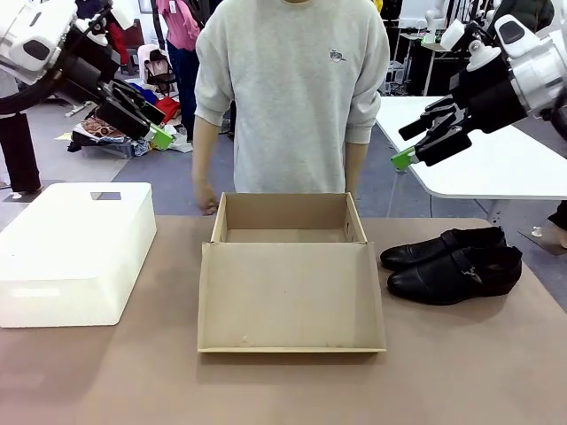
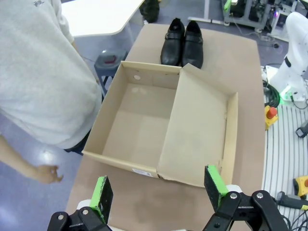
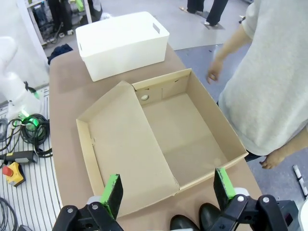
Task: Pack the shoes into the box.
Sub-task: Place one shoe of the Shoes into the Shoes Box.
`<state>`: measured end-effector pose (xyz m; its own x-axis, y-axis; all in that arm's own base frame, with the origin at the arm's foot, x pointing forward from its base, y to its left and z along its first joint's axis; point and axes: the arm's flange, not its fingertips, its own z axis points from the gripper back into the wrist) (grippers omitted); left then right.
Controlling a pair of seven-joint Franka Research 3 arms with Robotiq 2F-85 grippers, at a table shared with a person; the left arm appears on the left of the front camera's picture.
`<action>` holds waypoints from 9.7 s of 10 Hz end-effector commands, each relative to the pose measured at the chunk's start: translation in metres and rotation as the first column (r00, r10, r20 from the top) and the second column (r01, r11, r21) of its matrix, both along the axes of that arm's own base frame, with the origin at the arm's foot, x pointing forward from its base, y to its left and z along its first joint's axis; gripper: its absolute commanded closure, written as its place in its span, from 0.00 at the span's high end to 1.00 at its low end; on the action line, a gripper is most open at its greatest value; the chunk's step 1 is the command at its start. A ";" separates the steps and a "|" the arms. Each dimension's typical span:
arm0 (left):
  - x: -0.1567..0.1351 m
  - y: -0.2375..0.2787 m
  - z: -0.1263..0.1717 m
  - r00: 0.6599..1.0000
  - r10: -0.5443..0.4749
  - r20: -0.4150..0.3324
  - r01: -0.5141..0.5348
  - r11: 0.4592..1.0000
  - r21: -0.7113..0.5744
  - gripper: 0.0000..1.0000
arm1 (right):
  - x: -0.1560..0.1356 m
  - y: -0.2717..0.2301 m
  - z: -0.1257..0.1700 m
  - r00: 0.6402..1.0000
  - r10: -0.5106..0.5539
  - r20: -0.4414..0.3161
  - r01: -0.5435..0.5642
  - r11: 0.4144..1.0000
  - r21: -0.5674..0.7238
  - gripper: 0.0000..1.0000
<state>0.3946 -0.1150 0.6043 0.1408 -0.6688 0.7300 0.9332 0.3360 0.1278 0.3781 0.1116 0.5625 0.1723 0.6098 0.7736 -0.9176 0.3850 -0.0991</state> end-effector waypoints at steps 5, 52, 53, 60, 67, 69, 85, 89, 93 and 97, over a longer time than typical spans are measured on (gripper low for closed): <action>-0.001 0.000 0.002 1.000 -0.001 -0.001 0.001 1.000 -0.004 1.00 | 0.000 -0.001 0.001 1.000 0.009 0.003 -0.009 1.000 0.003 1.00; -0.001 0.000 0.002 1.000 -0.001 -0.001 0.001 1.000 -0.004 1.00 | 0.208 -0.173 -0.185 0.951 0.065 -0.301 -0.246 0.750 -0.615 1.00; -0.001 0.000 0.002 1.000 -0.001 -0.001 0.001 1.000 -0.004 1.00 | 0.211 -0.175 -0.186 0.950 0.064 -0.307 -0.249 0.748 -0.615 1.00; -0.001 0.000 0.002 1.000 -0.001 -0.001 0.001 1.000 -0.004 1.00 | 0.222 -0.179 -0.206 0.938 0.064 -0.342 -0.272 0.747 -0.607 1.00; -0.001 0.000 0.002 1.000 -0.001 -0.001 0.001 1.000 -0.004 1.00 | 0.231 -0.179 -0.225 0.924 0.054 -0.379 -0.284 0.760 -0.584 0.94; -0.001 0.000 0.002 1.000 -0.001 -0.001 0.001 1.000 -0.004 1.00 | 0.232 -0.179 -0.226 0.920 0.047 -0.389 -0.284 0.765 -0.578 0.58; -0.001 0.000 0.002 1.000 -0.001 -0.001 0.001 1.000 -0.004 1.00 | 0.258 -0.194 -0.144 0.868 -0.154 -0.471 -0.133 0.843 -0.521 0.00; -0.001 0.000 0.002 1.000 -0.001 -0.001 0.001 1.000 -0.004 1.00 | 0.255 -0.165 -0.056 0.844 -0.189 -0.502 -0.148 0.817 -0.557 0.00; -0.001 0.000 0.002 1.000 -0.001 -0.001 0.001 1.000 -0.004 1.00 | 0.245 -0.085 -0.004 0.866 -0.092 -0.491 -0.215 0.818 -0.534 0.00; -0.001 0.000 0.002 1.000 -0.001 -0.001 0.001 1.000 -0.004 1.00 | 0.242 -0.001 0.005 0.895 -0.019 -0.446 -0.258 0.793 -0.552 0.00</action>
